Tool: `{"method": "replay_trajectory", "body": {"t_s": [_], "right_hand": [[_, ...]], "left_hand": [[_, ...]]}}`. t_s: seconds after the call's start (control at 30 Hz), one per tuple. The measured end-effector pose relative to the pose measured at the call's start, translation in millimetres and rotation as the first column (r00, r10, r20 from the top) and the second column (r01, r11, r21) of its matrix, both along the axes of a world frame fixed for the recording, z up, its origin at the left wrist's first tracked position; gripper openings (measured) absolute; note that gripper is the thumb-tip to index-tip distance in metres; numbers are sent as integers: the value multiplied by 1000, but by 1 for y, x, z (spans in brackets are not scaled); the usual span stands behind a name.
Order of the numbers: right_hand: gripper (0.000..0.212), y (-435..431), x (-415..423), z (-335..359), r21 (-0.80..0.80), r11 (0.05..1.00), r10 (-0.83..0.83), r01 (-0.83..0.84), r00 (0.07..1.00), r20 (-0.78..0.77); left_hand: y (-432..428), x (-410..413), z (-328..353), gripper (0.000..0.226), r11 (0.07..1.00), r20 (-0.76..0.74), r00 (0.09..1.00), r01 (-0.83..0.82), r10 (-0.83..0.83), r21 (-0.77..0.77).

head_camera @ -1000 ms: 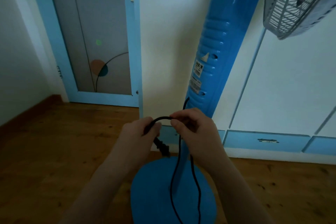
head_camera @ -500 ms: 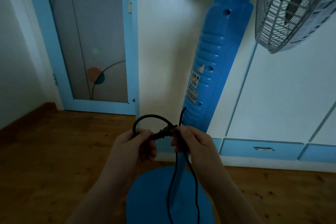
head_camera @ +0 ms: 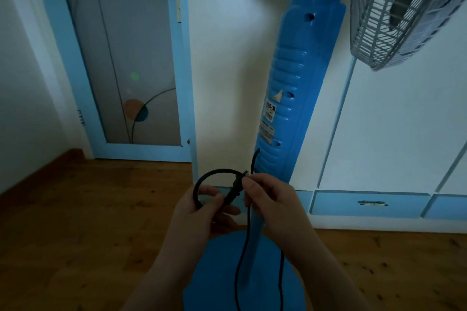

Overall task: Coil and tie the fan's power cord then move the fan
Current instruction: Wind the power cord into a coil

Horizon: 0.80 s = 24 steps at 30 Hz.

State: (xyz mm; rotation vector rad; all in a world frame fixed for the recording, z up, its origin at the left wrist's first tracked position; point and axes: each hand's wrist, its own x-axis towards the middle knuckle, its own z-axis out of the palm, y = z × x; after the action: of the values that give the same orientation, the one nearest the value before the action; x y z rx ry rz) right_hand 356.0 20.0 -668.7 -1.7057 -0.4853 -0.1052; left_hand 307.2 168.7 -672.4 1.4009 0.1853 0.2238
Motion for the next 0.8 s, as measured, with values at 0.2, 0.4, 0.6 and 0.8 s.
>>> {"method": "replay_trajectory", "body": {"t_s": [0.2,0.4,0.6,0.8], "right_hand": [[17,-15,0,4,-187,982,17,-6,998,58],[14,-12,-4,4,-226,974,10,13,995,101],[19,-10,-6,1,-39,999,-11,12,999,39],[13,-4,-8,-1,36,999,-42,40,998,56]], "left_hand": [[14,-1,6,21,767,293,955,-225,51,601],[5,3,7,30,902,155,988,-43,-27,430],[3,5,16,44,994,192,980,-22,42,-109],[-3,3,13,40,1000,220,975,-27,24,10]]}}
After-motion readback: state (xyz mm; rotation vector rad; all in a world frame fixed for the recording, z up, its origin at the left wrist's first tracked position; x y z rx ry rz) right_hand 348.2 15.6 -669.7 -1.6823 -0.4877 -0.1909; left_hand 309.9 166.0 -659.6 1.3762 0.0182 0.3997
